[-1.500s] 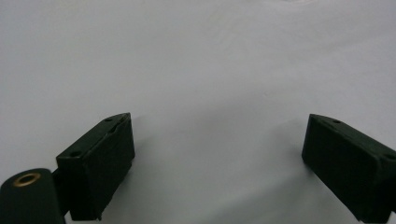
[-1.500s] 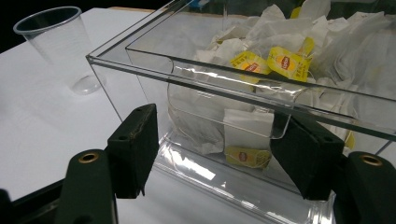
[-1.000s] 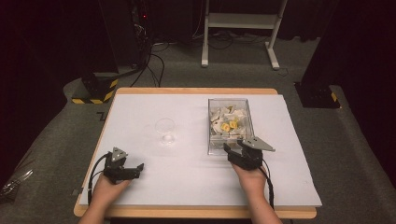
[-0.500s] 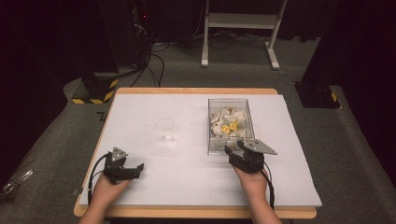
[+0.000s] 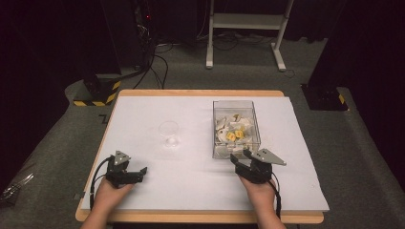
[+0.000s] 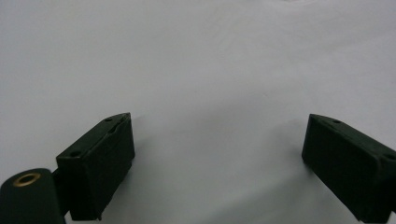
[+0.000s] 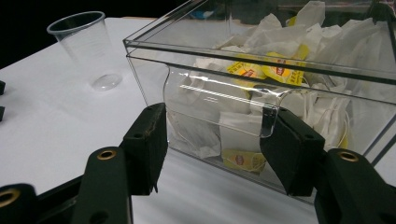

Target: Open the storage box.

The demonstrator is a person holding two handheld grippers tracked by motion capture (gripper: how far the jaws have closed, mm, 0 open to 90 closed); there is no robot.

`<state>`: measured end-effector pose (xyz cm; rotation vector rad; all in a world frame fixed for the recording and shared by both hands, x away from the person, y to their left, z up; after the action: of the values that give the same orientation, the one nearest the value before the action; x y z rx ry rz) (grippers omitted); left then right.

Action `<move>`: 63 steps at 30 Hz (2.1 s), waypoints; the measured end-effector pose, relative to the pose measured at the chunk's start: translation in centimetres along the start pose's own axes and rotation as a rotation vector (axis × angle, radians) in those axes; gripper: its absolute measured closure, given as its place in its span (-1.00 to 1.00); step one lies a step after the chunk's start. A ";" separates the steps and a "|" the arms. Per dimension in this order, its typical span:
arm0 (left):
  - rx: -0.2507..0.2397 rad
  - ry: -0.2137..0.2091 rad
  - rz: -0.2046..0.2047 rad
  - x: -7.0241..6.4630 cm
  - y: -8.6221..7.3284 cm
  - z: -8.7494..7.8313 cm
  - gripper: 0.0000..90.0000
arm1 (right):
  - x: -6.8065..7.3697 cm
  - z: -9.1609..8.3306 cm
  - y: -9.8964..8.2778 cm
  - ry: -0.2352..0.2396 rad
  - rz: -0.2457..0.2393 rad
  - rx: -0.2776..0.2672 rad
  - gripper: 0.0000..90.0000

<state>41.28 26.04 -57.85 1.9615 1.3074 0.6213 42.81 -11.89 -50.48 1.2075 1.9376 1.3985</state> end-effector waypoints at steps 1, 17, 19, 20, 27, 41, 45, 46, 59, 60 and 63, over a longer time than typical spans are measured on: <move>0.000 0.000 0.000 0.0 0.0 0.0 -0.79 | 0.1 -0.1 0.0 0.003 0.001 -0.001 -0.06; 0.000 0.000 0.000 0.0 0.0 0.0 -0.79 | 0.9 -1.7 -0.8 0.025 -0.007 0.000 -0.04; 0.000 0.001 0.000 0.0 0.0 0.0 -0.79 | 0.9 -1.8 -0.8 0.028 -0.008 0.001 -0.04; 0.000 0.001 0.000 0.0 0.0 0.0 -0.78 | 1.1 -2.1 -1.0 0.031 -0.011 0.007 -0.04; 0.000 0.000 0.000 0.0 0.0 0.0 -0.78 | 1.4 -2.9 -1.4 0.035 -0.034 0.007 -0.01; 0.000 0.000 0.000 0.0 0.0 0.0 -0.78 | 1.3 -4.3 -1.4 0.015 -0.044 -0.007 0.03; 0.000 0.000 -0.001 0.0 0.0 0.0 -0.79 | 0.7 -5.1 -1.1 -0.007 -0.042 -0.017 0.03; 0.000 0.000 -0.001 0.0 0.0 0.0 -0.79 | 0.7 -5.1 -1.1 -0.007 -0.042 -0.017 0.03; 0.000 0.000 0.000 0.0 0.0 0.0 -0.78 | -1.9 -6.3 1.4 -0.078 -0.042 -0.067 0.01; 0.000 0.000 -0.001 0.0 0.0 0.0 -0.79 | -2.0 -6.3 1.7 -0.083 -0.045 -0.071 0.00; 0.000 0.000 0.000 0.0 0.0 0.0 -0.78 | -2.6 -6.2 2.6 -0.096 -0.042 -0.084 -0.02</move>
<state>41.28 26.04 -57.84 1.9612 1.3079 0.6215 40.33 -17.05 -46.09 1.1662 1.8110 1.3614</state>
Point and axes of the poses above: each handheld gripper's, and its own axes: z roughly forward along the jaws, y roughly out of its top, x roughly to its left, the point moved 10 cm from there along z, roughly forward along the jaws, and after that the axes turned 3 degrees about -x, right-handed, at the moved point
